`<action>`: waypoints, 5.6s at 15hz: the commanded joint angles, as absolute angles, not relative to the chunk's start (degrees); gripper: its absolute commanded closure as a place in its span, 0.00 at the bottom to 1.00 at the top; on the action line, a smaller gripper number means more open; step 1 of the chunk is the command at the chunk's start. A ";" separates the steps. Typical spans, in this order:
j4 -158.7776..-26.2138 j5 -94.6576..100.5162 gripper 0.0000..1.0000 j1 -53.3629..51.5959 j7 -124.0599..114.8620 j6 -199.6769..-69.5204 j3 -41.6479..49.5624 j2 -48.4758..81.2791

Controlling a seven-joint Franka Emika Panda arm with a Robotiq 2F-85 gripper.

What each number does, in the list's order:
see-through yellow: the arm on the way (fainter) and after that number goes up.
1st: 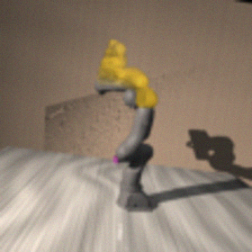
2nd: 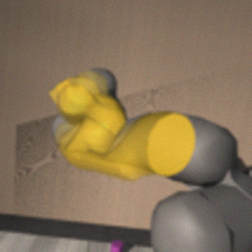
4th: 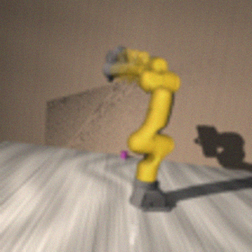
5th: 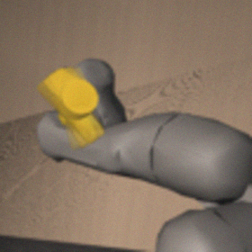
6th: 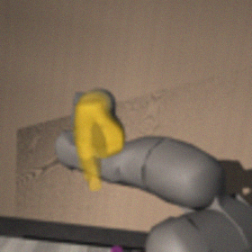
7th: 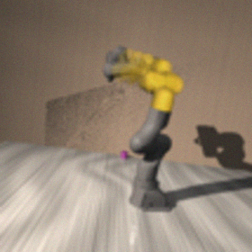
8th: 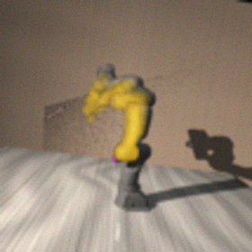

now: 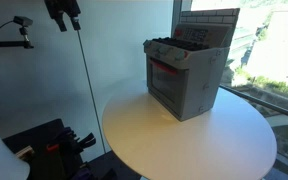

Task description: Turn the knob on the far right to the right.

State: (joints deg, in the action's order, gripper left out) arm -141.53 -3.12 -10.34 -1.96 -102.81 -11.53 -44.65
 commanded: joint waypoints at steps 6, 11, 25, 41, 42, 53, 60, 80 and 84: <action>-141.33 -2.96 0.00 -10.60 -2.13 -102.67 -11.35 -44.64; -141.33 -2.96 0.00 -10.60 -2.13 -102.67 -11.35 -44.64; -136.32 0.30 0.00 -7.57 -2.33 -105.45 -10.35 -41.45; -127.14 9.10 0.00 3.08 -7.68 -119.57 -5.97 -31.57; -126.95 9.45 0.00 3.48 -8.02 -120.43 -5.78 -30.93; -127.14 10.98 0.00 6.00 -9.15 -126.83 -2.65 -25.38; -127.07 10.96 0.00 6.53 -10.45 -127.36 -2.33 -24.61; -129.95 10.49 0.00 9.95 -19.66 -145.15 0.74 -14.82; -130.52 10.81 0.00 9.72 -20.79 -147.45 0.76 -12.74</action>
State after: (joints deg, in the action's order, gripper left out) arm -130.72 10.44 9.46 -19.07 -145.83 1.00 -13.98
